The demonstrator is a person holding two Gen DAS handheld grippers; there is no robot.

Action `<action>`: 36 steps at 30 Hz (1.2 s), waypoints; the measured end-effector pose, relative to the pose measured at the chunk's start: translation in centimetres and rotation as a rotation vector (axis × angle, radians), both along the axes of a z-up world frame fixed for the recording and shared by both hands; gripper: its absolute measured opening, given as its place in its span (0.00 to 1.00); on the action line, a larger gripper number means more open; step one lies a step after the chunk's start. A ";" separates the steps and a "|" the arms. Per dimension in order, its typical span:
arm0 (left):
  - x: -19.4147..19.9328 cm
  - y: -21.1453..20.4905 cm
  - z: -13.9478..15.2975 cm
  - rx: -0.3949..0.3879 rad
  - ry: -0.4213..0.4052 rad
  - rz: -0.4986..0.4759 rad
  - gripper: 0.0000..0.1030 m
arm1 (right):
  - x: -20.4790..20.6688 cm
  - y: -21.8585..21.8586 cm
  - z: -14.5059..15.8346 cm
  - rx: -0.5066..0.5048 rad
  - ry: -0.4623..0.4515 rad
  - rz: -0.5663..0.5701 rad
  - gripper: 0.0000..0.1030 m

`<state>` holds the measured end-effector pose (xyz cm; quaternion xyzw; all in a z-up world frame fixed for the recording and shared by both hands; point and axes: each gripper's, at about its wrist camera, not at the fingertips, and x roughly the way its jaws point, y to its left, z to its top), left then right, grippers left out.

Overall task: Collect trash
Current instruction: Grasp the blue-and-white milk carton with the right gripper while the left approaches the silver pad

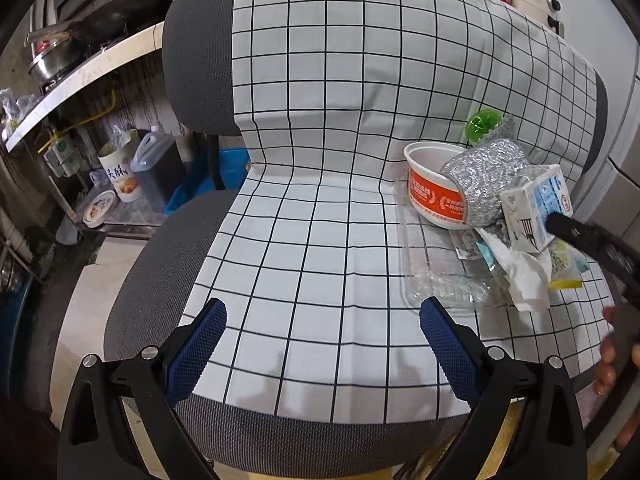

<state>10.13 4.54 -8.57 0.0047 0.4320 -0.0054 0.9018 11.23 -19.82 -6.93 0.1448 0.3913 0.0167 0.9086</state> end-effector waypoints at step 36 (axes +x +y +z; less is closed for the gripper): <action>-1.4 -1.2 -0.3 0.027 0.018 -0.019 0.93 | 2.2 1.3 1.3 -0.088 -0.126 0.019 0.88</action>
